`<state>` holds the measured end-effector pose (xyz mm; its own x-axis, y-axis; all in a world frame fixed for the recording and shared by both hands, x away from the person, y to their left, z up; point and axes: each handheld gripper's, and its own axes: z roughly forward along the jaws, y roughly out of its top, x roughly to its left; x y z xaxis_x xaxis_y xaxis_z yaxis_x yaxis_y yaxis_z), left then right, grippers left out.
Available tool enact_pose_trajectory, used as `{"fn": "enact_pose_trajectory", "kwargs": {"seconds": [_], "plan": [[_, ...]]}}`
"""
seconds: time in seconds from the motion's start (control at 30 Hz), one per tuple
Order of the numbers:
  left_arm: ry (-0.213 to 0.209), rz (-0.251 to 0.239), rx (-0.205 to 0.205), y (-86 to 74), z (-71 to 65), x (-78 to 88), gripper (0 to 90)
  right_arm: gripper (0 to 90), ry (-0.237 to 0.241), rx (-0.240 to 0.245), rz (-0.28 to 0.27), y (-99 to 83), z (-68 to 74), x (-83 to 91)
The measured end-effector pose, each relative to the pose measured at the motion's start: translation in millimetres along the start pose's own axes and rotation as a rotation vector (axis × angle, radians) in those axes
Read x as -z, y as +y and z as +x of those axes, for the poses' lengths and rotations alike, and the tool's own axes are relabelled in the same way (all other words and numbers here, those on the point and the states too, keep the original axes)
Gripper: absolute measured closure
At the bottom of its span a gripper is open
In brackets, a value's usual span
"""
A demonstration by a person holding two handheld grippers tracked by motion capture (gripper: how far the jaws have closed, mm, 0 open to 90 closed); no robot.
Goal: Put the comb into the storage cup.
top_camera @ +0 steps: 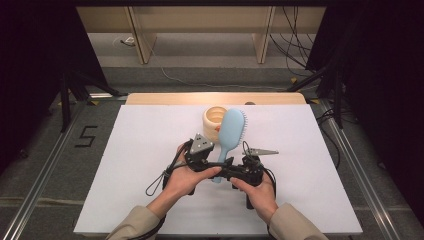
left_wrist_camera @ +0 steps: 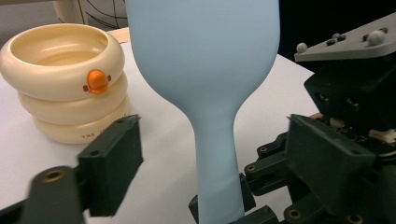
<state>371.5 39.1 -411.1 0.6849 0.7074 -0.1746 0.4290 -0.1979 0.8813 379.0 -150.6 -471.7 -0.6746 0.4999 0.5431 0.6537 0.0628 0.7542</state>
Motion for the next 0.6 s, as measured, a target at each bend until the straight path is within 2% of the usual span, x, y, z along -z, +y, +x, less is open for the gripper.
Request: {"fn": "enact_pose_trajectory", "kwargs": {"seconds": [0.13,0.23,0.27,0.37,0.6], "plan": [[-0.019,0.004,-0.024,3.1,-0.5,3.9,12.2,66.2,0.000,0.000,-0.001,0.3,0.2,0.1],[-0.015,0.003,-0.029,5.3,-1.1,6.0,1.0,66.2,-0.002,0.000,-0.002,0.1,-0.2,0.0],[-0.012,0.003,-0.032,5.8,-1.0,6.6,0.0,66.2,-0.001,-0.001,-0.002,0.1,-0.3,0.0],[0.003,0.014,-0.058,7.0,0.7,7.7,0.0,66.2,-0.001,-0.002,-0.001,-0.1,-0.4,0.0],[0.010,0.000,-0.070,18.9,6.9,8.6,0.0,66.2,-0.001,0.001,0.000,0.2,0.2,0.0]]}}
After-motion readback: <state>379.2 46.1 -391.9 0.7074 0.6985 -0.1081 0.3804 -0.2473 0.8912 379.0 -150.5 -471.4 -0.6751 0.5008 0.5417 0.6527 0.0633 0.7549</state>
